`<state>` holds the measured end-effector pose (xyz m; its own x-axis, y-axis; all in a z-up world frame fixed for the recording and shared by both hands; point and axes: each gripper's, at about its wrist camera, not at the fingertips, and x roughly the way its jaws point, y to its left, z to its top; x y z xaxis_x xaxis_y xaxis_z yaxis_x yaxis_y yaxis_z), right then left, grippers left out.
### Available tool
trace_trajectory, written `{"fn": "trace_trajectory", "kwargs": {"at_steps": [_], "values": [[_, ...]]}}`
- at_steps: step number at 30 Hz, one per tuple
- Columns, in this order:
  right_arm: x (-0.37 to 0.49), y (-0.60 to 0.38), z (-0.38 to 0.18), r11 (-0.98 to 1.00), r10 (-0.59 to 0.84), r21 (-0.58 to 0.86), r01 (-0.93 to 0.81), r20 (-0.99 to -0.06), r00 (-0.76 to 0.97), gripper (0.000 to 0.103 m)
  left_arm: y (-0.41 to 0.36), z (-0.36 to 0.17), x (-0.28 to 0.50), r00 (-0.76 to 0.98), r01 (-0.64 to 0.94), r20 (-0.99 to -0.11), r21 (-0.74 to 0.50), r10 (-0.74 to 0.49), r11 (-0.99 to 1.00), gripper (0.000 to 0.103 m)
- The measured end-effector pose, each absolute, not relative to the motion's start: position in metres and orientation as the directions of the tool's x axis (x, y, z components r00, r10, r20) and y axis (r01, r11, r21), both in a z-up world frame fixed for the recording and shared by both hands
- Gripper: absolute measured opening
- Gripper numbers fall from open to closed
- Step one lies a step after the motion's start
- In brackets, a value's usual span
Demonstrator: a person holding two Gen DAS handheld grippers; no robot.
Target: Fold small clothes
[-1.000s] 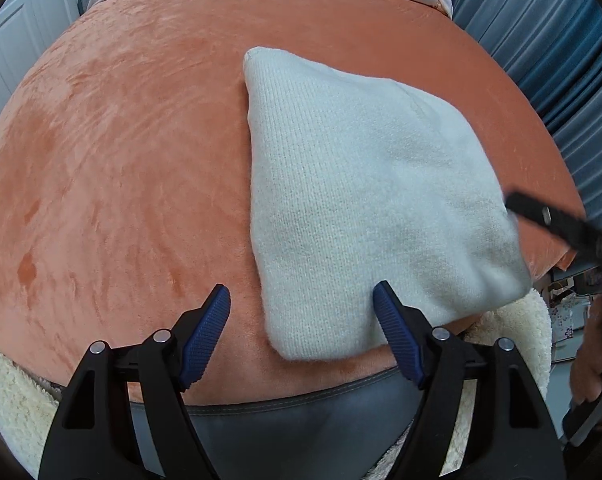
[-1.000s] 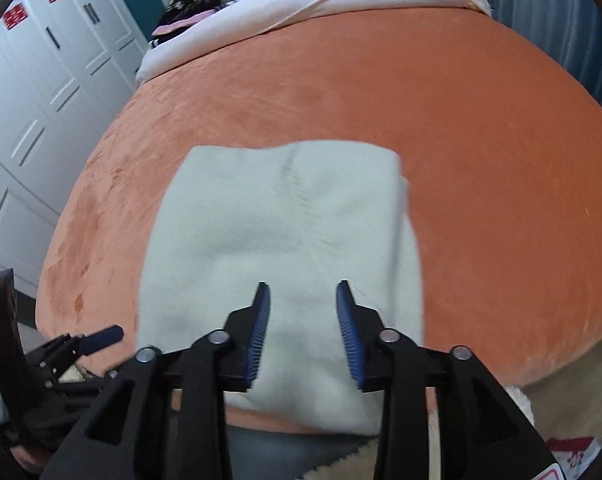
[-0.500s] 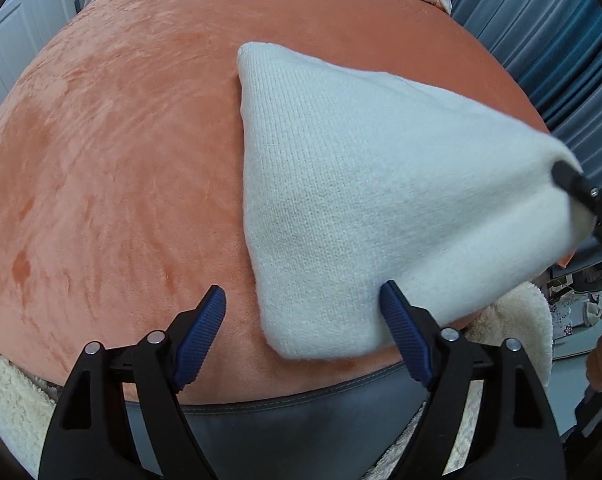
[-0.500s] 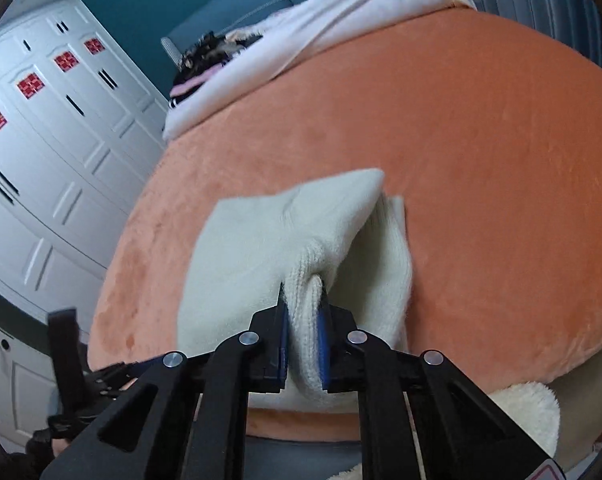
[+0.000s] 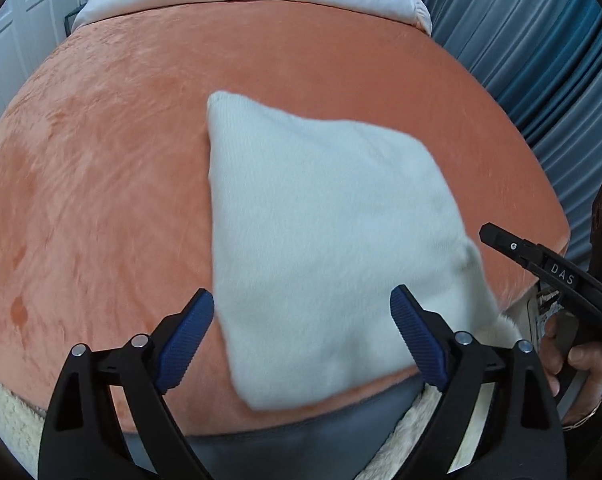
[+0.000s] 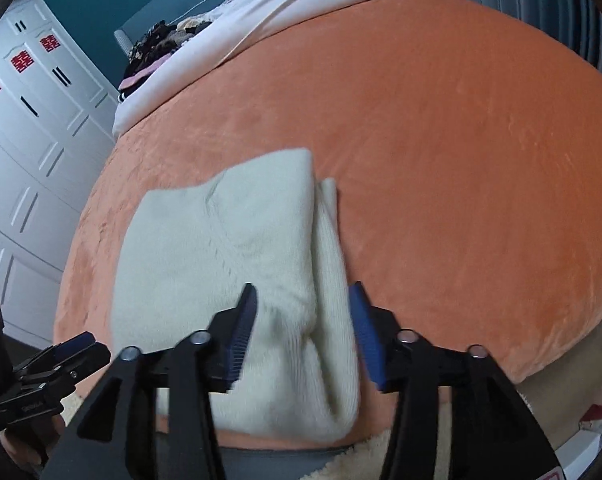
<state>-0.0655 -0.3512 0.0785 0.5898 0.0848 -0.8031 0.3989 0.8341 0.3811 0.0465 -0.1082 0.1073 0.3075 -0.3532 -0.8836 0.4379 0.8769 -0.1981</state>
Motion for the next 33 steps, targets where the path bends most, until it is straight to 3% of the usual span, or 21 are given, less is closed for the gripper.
{"fn": "trace_trajectory", "kwargs": {"at_steps": [4,5,6,8,12,16,20,25,28,29,33], "values": [[-0.028,-0.366,0.059,0.802,0.175,0.455,0.387,-0.798,0.576,0.054,-0.124,0.089,0.077,0.271,0.397,-0.9,-0.217,-0.34,0.892,0.09],[-0.018,-0.366,0.051,0.796,0.203,0.471,0.38,-0.8,0.565,0.036,-0.127,0.086,0.081,0.276,0.388,-0.906,-0.202,-0.322,0.899,0.09],[-0.009,-0.365,0.044,0.798,0.231,0.477,0.369,-0.807,0.543,0.01,-0.13,0.086,0.085,0.288,0.382,-0.909,-0.179,-0.301,0.907,0.09],[-0.002,-0.363,0.048,0.814,0.226,0.462,0.352,-0.81,0.541,0.01,-0.136,0.091,0.085,0.3,0.391,-0.908,-0.164,-0.294,0.905,0.09],[-0.024,-0.376,0.089,0.78,0.219,0.552,0.296,-0.682,0.698,0.009,-0.144,0.093,0.085,0.327,0.43,-0.902,-0.125,-0.283,0.894,0.09],[-0.007,-0.376,0.018,0.803,0.215,0.455,0.385,-0.824,0.525,0.009,-0.152,0.08,0.086,0.323,0.43,-0.918,-0.075,-0.231,0.9,0.09],[-0.016,-0.376,0.044,0.797,0.202,0.471,0.379,-0.798,0.568,0.01,-0.15,0.078,0.083,0.34,0.432,-0.914,-0.055,-0.219,0.9,0.09],[-0.034,-0.376,0.059,0.789,0.19,0.485,0.378,-0.777,0.601,0.023,-0.151,0.078,0.083,0.339,0.423,-0.915,-0.059,-0.218,0.904,0.09],[-0.018,-0.372,0.035,0.798,0.222,0.458,0.391,-0.827,0.517,0.021,-0.151,0.078,0.082,0.339,0.418,-0.915,-0.061,-0.219,0.906,0.09],[-0.018,-0.371,0.036,0.797,0.216,0.46,0.392,-0.822,0.527,0.013,-0.149,0.079,0.081,0.337,0.416,-0.915,-0.065,-0.22,0.907,0.09],[-0.034,-0.372,0.084,0.79,0.205,0.53,0.308,-0.702,0.682,0.009,-0.142,0.088,0.077,0.327,0.419,-0.911,-0.099,-0.251,0.903,0.09]]}}
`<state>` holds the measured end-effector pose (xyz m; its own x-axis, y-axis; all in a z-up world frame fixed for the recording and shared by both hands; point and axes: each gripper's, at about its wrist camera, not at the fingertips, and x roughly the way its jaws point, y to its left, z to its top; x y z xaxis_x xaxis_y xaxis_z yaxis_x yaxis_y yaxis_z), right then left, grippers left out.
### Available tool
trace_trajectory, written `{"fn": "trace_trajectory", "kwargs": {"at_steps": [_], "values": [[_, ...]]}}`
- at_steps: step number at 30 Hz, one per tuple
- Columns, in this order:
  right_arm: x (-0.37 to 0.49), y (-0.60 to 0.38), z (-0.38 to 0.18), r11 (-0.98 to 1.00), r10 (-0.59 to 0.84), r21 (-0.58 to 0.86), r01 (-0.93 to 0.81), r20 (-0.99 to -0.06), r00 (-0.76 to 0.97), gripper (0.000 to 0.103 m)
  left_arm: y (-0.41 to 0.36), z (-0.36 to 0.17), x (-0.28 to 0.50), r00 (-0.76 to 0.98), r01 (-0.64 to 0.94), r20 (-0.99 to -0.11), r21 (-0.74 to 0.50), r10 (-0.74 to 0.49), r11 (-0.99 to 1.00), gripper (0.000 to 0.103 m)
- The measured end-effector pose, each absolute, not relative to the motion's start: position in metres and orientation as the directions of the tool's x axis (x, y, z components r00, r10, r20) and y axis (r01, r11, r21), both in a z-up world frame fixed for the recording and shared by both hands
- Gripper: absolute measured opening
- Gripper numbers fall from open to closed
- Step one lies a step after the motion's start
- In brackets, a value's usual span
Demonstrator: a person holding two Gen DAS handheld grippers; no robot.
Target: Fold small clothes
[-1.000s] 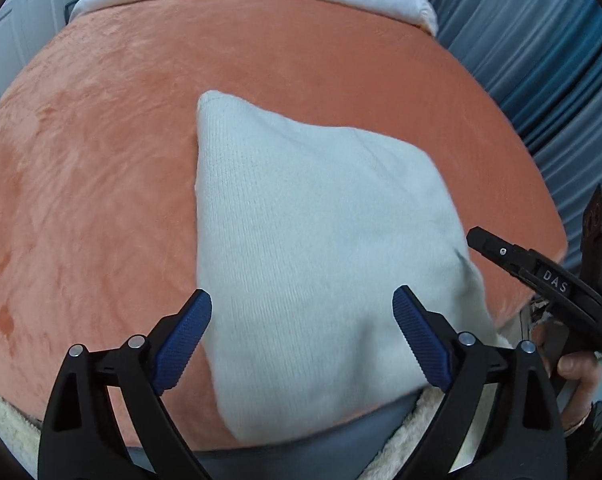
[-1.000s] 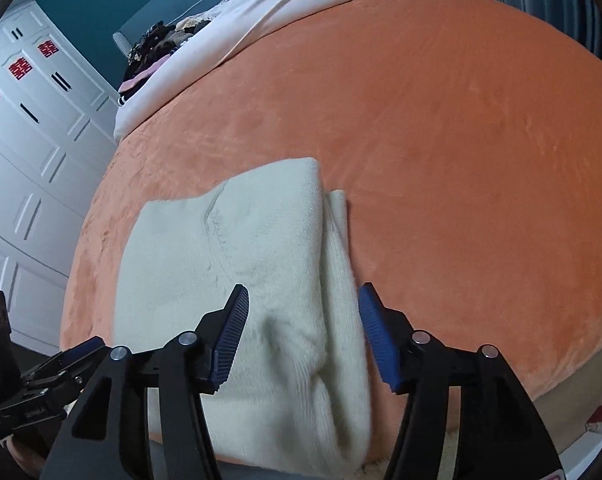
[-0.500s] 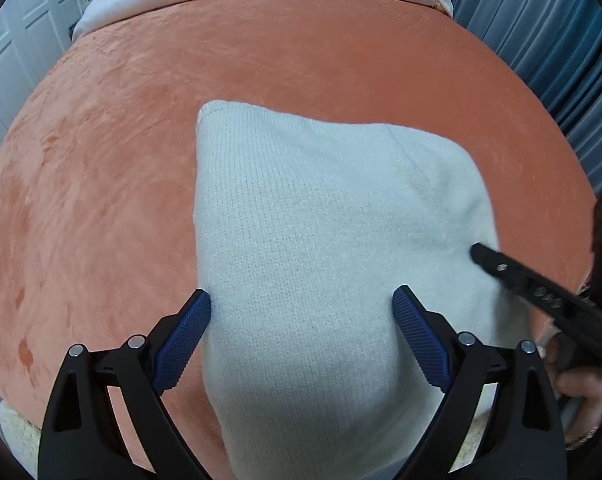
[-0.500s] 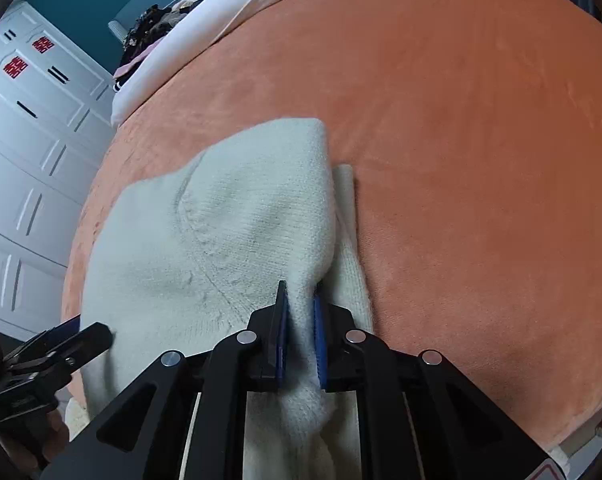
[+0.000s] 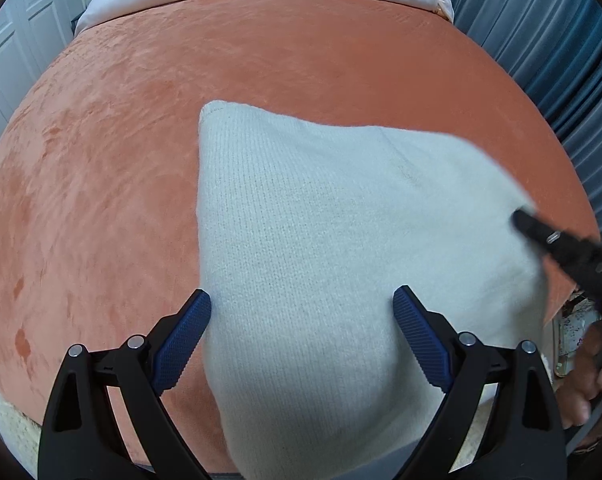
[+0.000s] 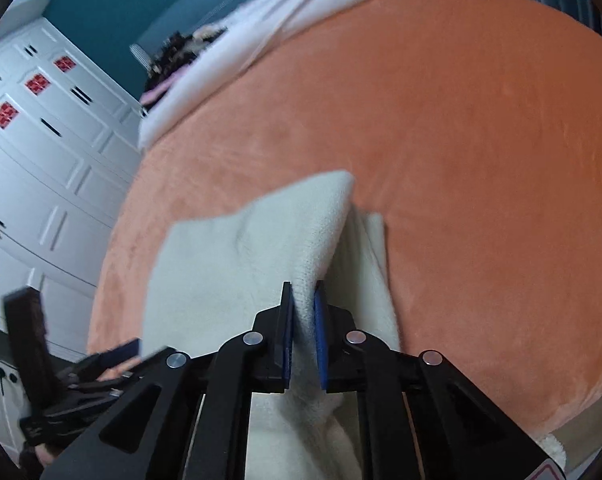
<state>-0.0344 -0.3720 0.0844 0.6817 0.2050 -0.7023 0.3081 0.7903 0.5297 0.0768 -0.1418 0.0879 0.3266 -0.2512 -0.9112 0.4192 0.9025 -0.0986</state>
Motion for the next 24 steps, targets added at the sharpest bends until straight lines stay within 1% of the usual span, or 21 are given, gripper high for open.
{"fn": "trace_trajectory", "kwargs": {"at_steps": [2,3,6,7,8,10,11,12,13,14,16,19,21,22,23,24], "values": [[-0.045,-0.372,0.1,0.808,0.183,0.517,0.283,-0.676,0.714,0.008,-0.138,0.09,0.074,0.331,0.419,-0.904,-0.116,-0.27,0.901,0.09],[-0.046,-0.372,0.093,0.817,0.172,0.497,0.292,-0.694,0.7,0.008,-0.139,0.088,0.074,0.325,0.416,-0.908,-0.115,-0.266,0.902,0.09],[-0.028,-0.365,0.027,0.861,0.134,0.358,0.36,-0.844,0.52,0.009,-0.139,0.073,0.072,0.295,0.403,-0.924,-0.111,-0.243,0.909,0.09],[-0.031,-0.364,0.018,0.856,0.129,0.367,0.364,-0.834,0.537,0.009,-0.138,0.073,0.07,0.302,0.402,-0.922,-0.109,-0.244,0.909,0.09],[-0.034,-0.366,0.024,0.842,0.134,0.391,0.372,-0.82,0.556,0.01,-0.136,0.075,0.067,0.312,0.402,-0.916,-0.114,-0.253,0.908,0.09],[-0.043,-0.373,0.042,0.803,0.145,0.443,0.399,-0.795,0.589,0.018,-0.128,0.078,0.064,0.3,0.398,-0.907,-0.163,-0.296,0.903,0.091],[-0.048,-0.376,0.049,0.791,0.134,0.456,0.407,-0.779,0.612,0.029,-0.122,0.078,0.064,0.293,0.386,-0.902,-0.191,-0.316,0.903,0.091],[-0.053,-0.377,0.055,0.787,0.13,0.466,0.405,-0.767,0.629,0.044,-0.116,0.078,0.064,0.286,0.374,-0.896,-0.222,-0.34,0.901,0.092],[-0.059,-0.379,0.059,0.785,0.132,0.473,0.4,-0.759,0.638,0.053,-0.111,0.076,0.063,0.276,0.361,-0.892,-0.249,-0.358,0.899,0.094],[-0.064,-0.38,0.06,0.784,0.136,0.477,0.398,-0.758,0.638,0.065,-0.105,0.071,0.064,0.262,0.341,-0.893,-0.27,-0.367,0.9,0.094],[-0.069,-0.381,0.052,0.779,0.161,0.481,0.402,-0.773,0.613,0.068,-0.094,0.057,0.066,0.213,0.293,-0.893,-0.328,-0.395,0.898,0.095],[-0.064,-0.379,0.031,0.765,0.225,0.493,0.414,-0.808,0.544,0.072,-0.081,0.035,0.072,0.143,0.201,-0.858,-0.462,-0.493,0.864,0.098],[-0.059,-0.376,0.015,0.719,0.306,0.562,0.409,-0.784,0.54,0.079,-0.079,0.021,0.076,0.112,0.174,-0.835,-0.518,-0.539,0.838,0.098],[-0.059,-0.379,0.007,0.693,0.334,0.591,0.412,-0.77,0.543,0.081,-0.078,0.014,0.079,0.096,0.165,-0.819,-0.548,-0.566,0.82,0.098],[-0.057,-0.378,0.002,0.678,0.35,0.609,0.412,-0.76,0.548,0.085,-0.078,0.012,0.081,0.096,0.163,-0.806,-0.566,-0.584,0.808,0.098],[-0.055,-0.376,0.001,0.677,0.359,0.618,0.4,-0.752,0.553,0.086,-0.078,0.011,0.082,0.101,0.174,-0.795,-0.578,-0.598,0.797,0.098]]}}
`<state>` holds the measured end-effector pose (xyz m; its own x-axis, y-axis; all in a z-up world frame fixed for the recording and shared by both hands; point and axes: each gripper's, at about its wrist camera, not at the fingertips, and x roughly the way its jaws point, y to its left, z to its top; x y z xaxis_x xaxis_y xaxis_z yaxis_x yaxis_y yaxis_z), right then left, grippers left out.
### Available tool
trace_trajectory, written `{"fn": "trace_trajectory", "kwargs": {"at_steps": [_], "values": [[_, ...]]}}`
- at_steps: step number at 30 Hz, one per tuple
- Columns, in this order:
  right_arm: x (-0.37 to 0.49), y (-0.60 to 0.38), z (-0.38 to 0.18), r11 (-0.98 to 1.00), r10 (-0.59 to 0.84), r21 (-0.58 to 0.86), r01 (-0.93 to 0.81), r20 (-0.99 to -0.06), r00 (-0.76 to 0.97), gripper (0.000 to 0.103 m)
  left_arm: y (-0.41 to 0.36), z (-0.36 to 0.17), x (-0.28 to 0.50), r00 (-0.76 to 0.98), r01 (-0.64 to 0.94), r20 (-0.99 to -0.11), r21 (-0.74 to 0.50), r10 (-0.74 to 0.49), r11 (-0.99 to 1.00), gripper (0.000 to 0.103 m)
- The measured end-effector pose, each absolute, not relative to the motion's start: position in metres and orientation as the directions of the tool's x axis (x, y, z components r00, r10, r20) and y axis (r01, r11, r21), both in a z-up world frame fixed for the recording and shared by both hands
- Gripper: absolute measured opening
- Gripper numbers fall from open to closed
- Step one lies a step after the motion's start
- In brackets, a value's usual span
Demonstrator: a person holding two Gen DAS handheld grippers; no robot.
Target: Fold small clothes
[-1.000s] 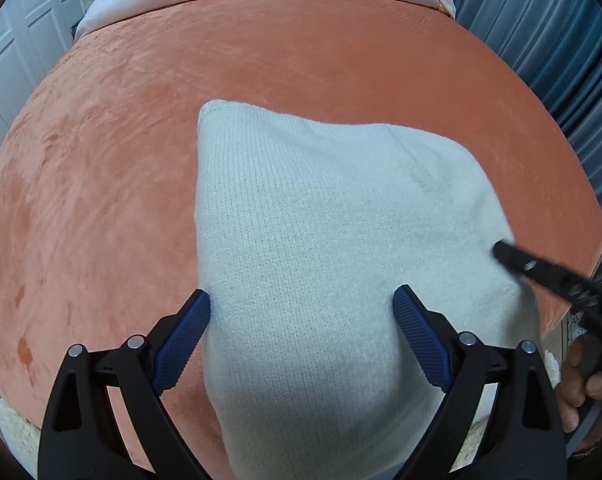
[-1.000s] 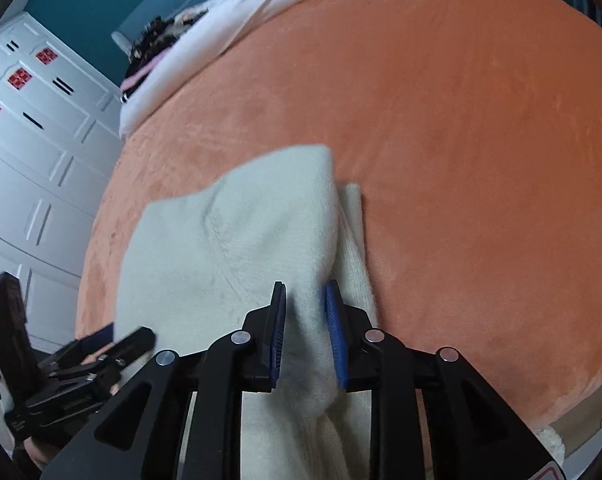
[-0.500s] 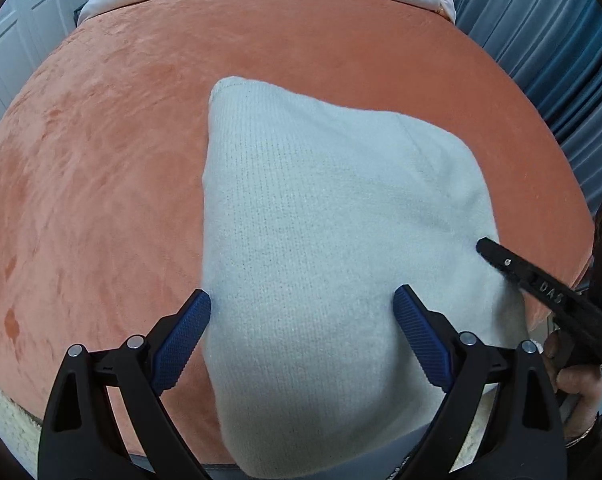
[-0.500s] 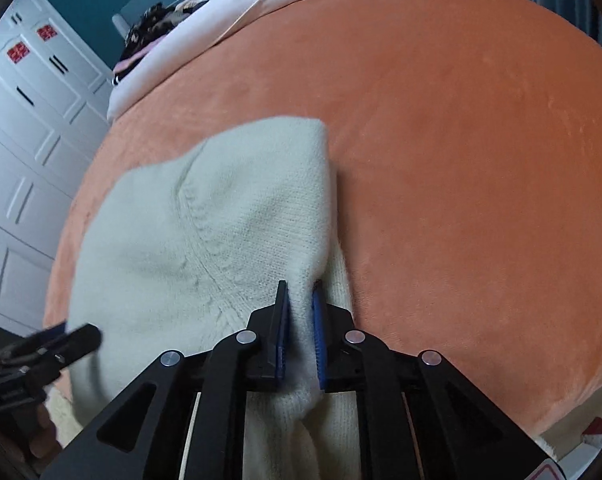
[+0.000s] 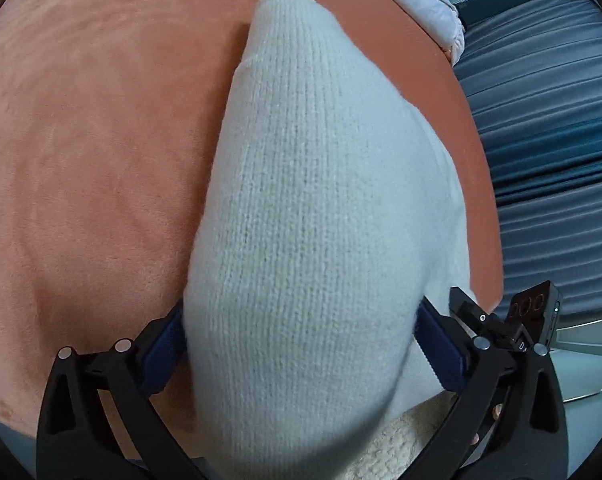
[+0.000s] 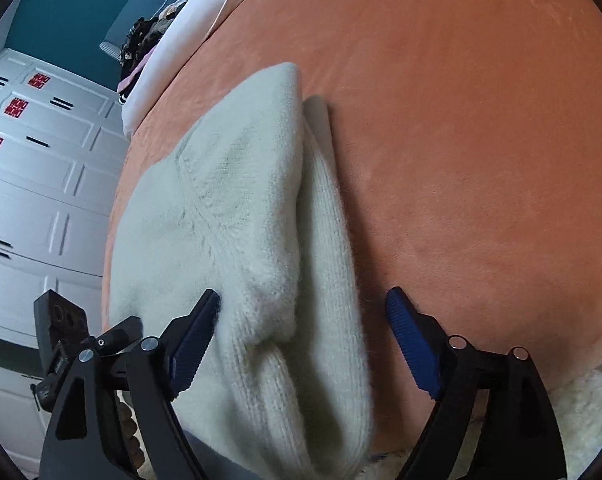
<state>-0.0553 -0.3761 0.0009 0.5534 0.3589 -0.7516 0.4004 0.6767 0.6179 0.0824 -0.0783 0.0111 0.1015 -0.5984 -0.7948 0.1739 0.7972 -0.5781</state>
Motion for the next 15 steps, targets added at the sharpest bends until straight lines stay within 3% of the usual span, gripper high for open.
{"fn": "trace_trajectory", "kwargs": {"at_steps": [5,7,9,12,15], "values": [[-0.035,-0.365,-0.006,0.658,0.455,0.682,0.32,-0.698,0.553,0.086,-0.089,0.01,0.085,0.1,0.223,-0.79,-0.575,-0.605,0.787,0.098],[-0.026,-0.359,-0.003,0.675,0.438,0.662,0.324,-0.714,0.547,0.076,-0.092,0.015,0.084,0.109,0.211,-0.802,-0.558,-0.587,0.802,0.093],[-0.027,-0.356,0.005,0.683,0.416,0.652,0.328,-0.717,0.56,0.041,-0.096,0.027,0.082,0.144,0.216,-0.816,-0.526,-0.56,0.822,0.083],[-0.032,-0.357,0.032,0.673,0.385,0.672,0.309,-0.675,0.629,0.034,-0.102,0.058,0.073,0.193,0.289,-0.807,-0.497,-0.558,0.818,0.071],[-0.051,-0.35,0.06,0.706,0.334,0.65,0.28,-0.655,0.678,0.034,-0.106,0.077,0.067,0.172,0.329,-0.792,-0.514,-0.586,0.792,0.071]]}}
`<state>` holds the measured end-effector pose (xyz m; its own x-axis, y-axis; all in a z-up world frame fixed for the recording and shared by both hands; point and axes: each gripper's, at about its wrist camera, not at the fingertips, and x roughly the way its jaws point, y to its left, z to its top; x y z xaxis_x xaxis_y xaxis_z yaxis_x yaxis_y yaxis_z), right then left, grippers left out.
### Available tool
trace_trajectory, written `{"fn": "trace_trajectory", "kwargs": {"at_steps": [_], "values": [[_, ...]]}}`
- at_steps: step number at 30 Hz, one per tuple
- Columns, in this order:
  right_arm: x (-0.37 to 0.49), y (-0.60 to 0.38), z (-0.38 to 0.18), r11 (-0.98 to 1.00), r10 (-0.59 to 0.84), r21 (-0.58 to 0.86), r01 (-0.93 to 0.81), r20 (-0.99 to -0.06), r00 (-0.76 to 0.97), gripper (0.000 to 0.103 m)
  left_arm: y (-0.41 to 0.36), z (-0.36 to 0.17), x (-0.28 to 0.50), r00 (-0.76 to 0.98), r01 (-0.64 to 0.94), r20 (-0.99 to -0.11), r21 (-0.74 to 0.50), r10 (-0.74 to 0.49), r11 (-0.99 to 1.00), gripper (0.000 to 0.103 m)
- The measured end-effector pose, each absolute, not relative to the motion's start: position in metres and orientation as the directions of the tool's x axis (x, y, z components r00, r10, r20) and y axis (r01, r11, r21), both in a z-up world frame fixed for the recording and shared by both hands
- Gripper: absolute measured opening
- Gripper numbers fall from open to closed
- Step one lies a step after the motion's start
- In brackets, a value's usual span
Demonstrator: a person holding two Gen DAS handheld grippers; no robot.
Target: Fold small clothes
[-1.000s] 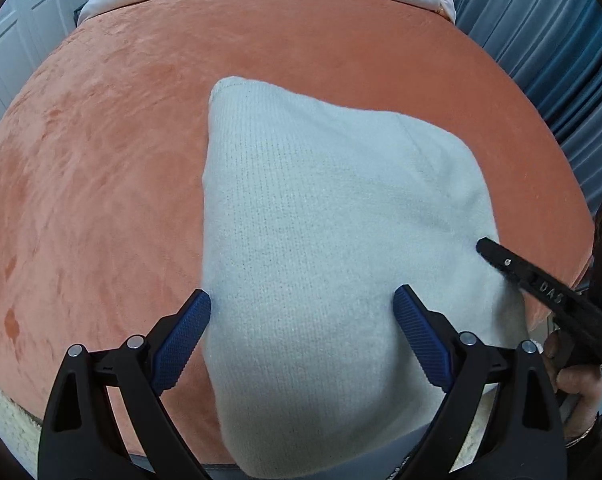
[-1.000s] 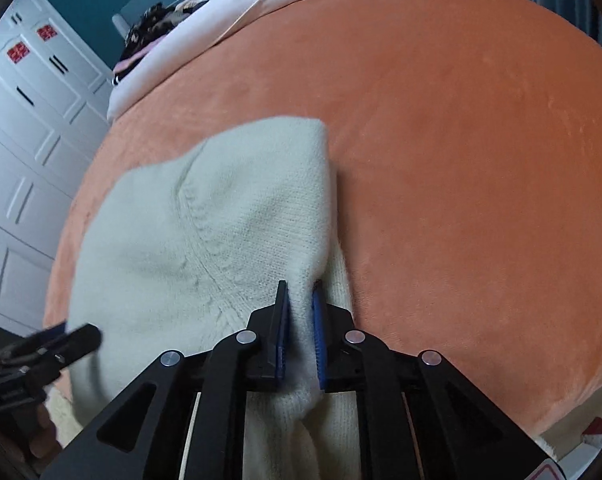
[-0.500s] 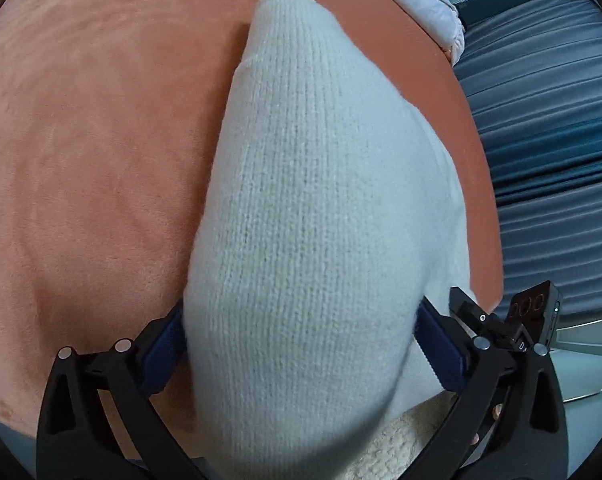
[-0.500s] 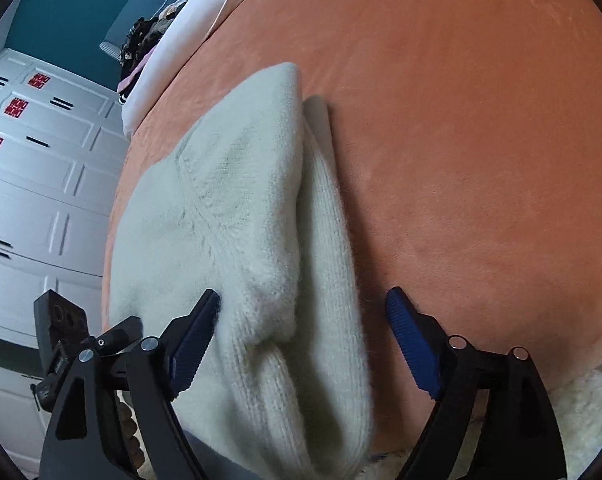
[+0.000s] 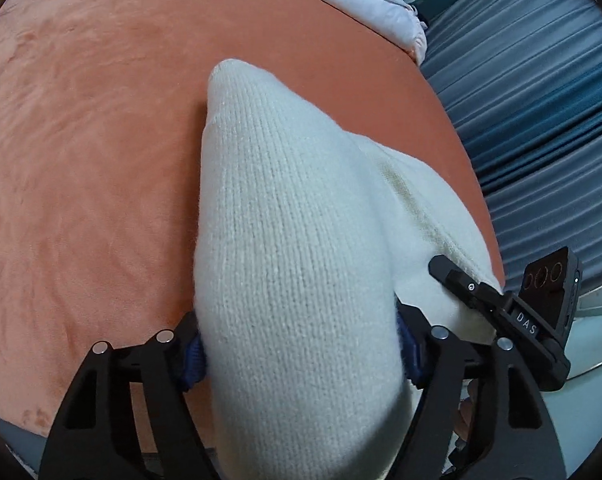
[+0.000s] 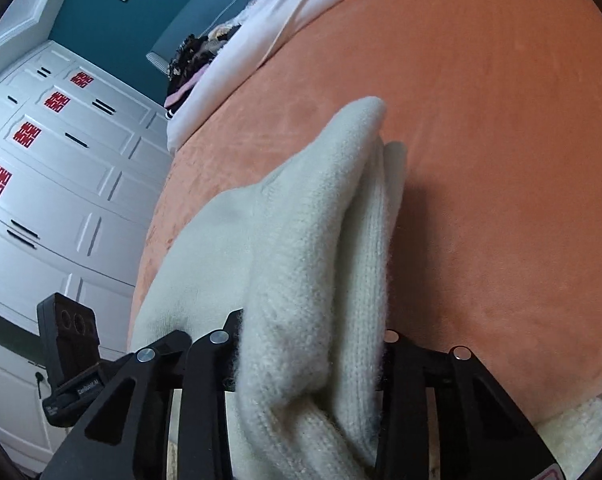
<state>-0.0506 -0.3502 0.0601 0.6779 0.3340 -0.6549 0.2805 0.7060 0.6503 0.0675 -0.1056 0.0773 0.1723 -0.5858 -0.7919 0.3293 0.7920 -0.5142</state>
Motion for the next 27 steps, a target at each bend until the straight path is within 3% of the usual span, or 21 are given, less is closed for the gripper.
{"fn": "trace_trajectory", "kwargs": {"at_steps": [4,8,10,11,12,15,27], "values": [[-0.064,-0.359,0.026,0.651,0.344,0.652,0.389,-0.71,0.615,0.036,-0.129,0.052,0.063,0.115,0.375,-0.865,-0.417,-0.488,0.828,0.074],[-0.069,-0.36,0.001,0.604,0.355,0.665,0.438,-0.717,0.6,0.049,-0.137,0.038,0.056,0.143,0.379,-0.892,-0.35,-0.428,0.857,0.081],[-0.069,-0.36,-0.001,0.589,0.361,0.672,0.448,-0.715,0.598,0.049,-0.14,0.041,0.058,0.137,0.376,-0.899,-0.341,-0.416,0.862,0.079],[-0.068,-0.36,0.0,0.592,0.358,0.668,0.45,-0.719,0.596,0.044,-0.141,0.044,0.058,0.135,0.372,-0.902,-0.338,-0.411,0.865,0.079],[-0.067,-0.358,0.005,0.606,0.351,0.661,0.443,-0.722,0.597,0.038,-0.143,0.047,0.058,0.142,0.373,-0.903,-0.331,-0.406,0.867,0.076],[-0.062,-0.348,0.031,0.664,0.301,0.624,0.412,-0.728,0.616,0.034,-0.15,0.065,0.056,0.177,0.394,-0.9,-0.307,-0.399,0.867,0.07],[-0.083,-0.324,0.156,0.737,0.191,0.607,0.296,-0.607,0.771,0.033,-0.119,0.166,0.043,0.292,0.459,-0.799,-0.366,-0.526,0.81,0.068]]}}
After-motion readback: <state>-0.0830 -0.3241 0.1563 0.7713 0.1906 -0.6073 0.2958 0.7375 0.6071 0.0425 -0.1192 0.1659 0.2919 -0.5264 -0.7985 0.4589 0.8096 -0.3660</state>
